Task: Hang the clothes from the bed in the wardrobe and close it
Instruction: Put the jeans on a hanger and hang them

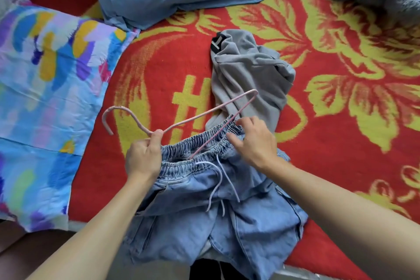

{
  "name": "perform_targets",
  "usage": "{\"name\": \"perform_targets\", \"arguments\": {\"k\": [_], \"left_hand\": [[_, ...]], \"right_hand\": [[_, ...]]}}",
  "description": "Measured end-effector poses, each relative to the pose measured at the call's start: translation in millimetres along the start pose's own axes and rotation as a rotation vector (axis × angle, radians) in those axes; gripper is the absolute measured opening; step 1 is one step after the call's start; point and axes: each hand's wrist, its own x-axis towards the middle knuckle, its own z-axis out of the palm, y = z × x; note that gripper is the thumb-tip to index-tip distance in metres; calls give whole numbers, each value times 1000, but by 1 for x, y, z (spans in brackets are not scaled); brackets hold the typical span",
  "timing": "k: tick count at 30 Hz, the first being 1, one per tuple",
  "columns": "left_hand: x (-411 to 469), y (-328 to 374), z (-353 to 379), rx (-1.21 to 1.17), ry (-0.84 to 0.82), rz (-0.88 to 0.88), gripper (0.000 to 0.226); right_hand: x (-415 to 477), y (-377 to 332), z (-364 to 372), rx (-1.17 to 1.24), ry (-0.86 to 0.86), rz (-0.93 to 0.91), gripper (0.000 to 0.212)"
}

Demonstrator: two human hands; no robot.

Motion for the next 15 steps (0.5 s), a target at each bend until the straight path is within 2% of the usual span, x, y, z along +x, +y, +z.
{"name": "perform_targets", "arguments": {"k": [2, 3, 4, 6, 9, 11, 12, 15], "left_hand": [[-6, 2, 2, -1, -37, 66, 56], [-9, 3, 2, -2, -48, 94, 55], [-11, 3, 1, -3, -54, 116, 53], [-12, 1, -4, -4, -63, 142, 52], [-13, -7, -11, 42, -67, 185, 55], [-14, -13, -12, 61, -71, 189, 57], [-16, -16, -12, 59, -72, 183, 57], [-20, -20, -5, 65, -94, 185, 60]], "right_hand": [[8, -9, 14, -59, -160, 136, 74], [14, -13, 19, -49, -201, 186, 81], [18, -15, 22, -36, -237, 230, 80], [26, -6, 23, -37, -281, 316, 55], [29, 42, 5, -2, -201, 440, 18], [24, 82, -22, 72, -161, 532, 11], [22, 97, -34, 95, -143, 566, 15], [18, 101, -47, 125, -101, 513, 12]]}}
